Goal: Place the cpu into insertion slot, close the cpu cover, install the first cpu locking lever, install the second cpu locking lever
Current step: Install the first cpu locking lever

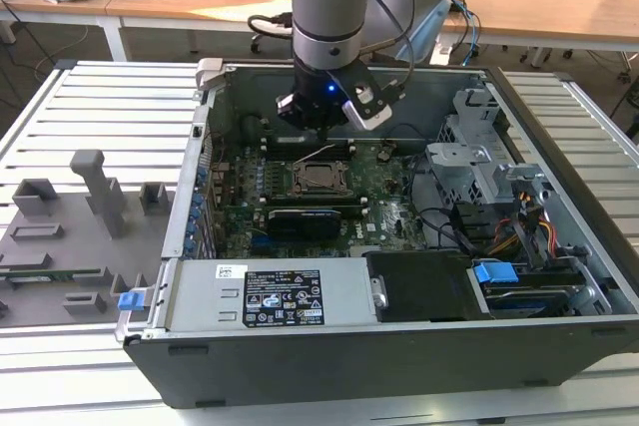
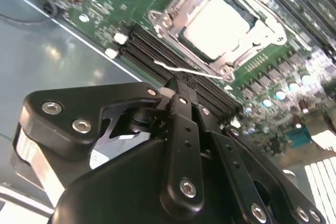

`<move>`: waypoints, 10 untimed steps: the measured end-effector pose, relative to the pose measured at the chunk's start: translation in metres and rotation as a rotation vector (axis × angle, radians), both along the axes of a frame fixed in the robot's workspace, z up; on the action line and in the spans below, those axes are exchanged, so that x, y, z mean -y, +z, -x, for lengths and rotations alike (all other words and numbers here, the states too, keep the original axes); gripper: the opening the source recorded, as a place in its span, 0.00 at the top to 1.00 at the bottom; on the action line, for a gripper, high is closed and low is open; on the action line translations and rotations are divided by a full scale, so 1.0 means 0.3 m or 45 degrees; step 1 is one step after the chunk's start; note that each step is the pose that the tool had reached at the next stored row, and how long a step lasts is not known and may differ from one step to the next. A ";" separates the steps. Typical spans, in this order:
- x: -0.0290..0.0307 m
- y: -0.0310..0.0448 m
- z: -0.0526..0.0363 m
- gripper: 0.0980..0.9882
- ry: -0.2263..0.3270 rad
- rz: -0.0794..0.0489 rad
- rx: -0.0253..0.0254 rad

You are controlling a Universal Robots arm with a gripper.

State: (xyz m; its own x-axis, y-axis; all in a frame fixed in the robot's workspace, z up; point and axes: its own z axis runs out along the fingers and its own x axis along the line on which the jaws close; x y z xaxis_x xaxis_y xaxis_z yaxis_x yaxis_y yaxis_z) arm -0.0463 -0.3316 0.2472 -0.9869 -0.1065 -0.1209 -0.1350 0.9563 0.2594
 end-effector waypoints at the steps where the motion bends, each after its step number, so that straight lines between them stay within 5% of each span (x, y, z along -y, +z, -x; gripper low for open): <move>1: 0.000 -0.001 0.007 0.99 0.000 0.005 0.0289; 2: 0.000 -0.002 0.010 0.99 0.000 0.008 0.0383; 3: 0.000 -0.003 0.011 0.99 0.000 0.012 0.0402; 6: -0.004 -0.020 0.013 0.99 -0.007 0.056 0.0402; 10: -0.021 -0.037 0.015 0.99 -0.009 0.075 0.0394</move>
